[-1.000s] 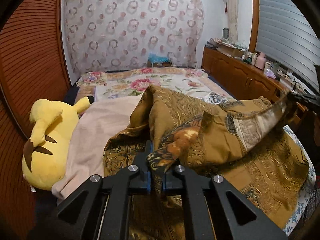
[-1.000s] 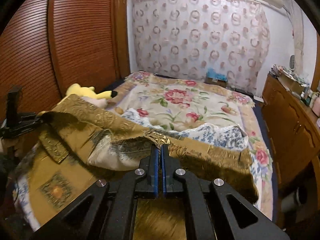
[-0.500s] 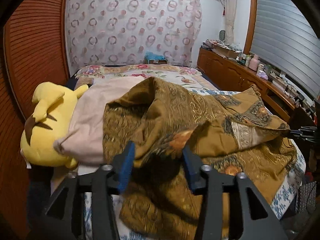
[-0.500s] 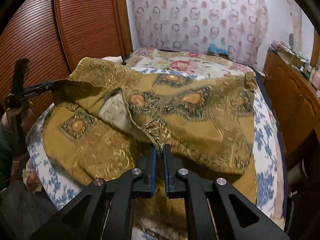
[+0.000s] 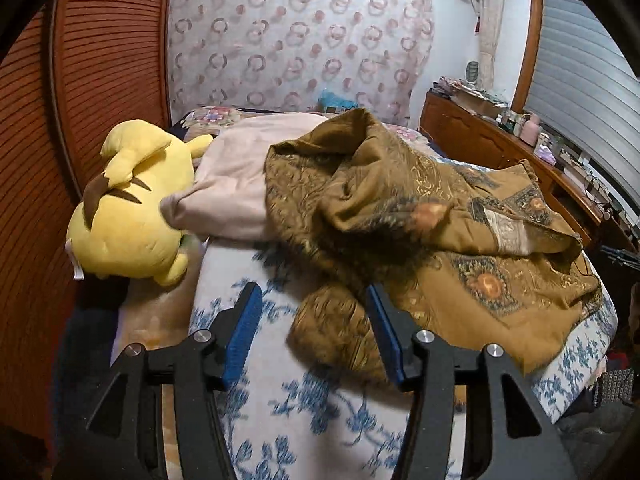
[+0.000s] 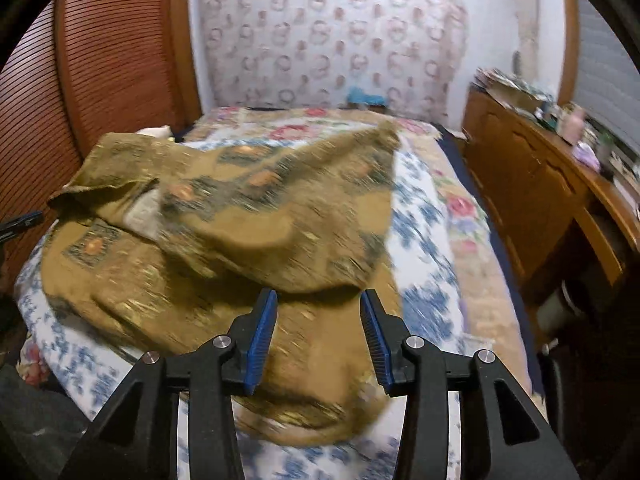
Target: Fold small clothes
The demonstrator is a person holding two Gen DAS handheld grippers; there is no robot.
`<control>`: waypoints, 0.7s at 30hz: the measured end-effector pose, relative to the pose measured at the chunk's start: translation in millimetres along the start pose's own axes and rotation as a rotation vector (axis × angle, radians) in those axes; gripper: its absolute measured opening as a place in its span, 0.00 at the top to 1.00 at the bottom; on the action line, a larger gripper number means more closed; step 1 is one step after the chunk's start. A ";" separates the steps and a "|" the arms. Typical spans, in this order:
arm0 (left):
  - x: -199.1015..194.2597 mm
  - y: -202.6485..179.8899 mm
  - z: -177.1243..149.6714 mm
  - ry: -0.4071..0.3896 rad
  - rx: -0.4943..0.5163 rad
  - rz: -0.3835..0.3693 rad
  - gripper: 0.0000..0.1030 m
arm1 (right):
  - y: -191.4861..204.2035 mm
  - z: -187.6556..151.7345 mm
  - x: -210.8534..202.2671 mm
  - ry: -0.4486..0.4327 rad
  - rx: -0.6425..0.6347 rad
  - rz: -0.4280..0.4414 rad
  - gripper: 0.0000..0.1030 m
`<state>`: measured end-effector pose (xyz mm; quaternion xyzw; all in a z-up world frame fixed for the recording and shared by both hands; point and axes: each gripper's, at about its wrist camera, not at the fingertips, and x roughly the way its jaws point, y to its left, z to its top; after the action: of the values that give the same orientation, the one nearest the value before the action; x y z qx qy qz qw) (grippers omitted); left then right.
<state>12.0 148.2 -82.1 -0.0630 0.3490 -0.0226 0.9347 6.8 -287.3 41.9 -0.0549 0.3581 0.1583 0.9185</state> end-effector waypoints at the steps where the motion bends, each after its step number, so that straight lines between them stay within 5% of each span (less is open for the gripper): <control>1: -1.6 2.7 -3.1 -0.002 -0.007 -0.001 0.46 | -3.7 -3.8 0.5 0.007 0.013 -0.004 0.56; 21: 38.9 1.3 -12.2 0.127 -0.020 -0.059 0.52 | -17.9 -11.0 33.1 0.128 0.031 0.029 0.57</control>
<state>33.3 144.8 -116.6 -0.0810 0.4061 -0.0504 0.9088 28.6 -298.2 11.2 -0.0454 0.4193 0.1619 0.8921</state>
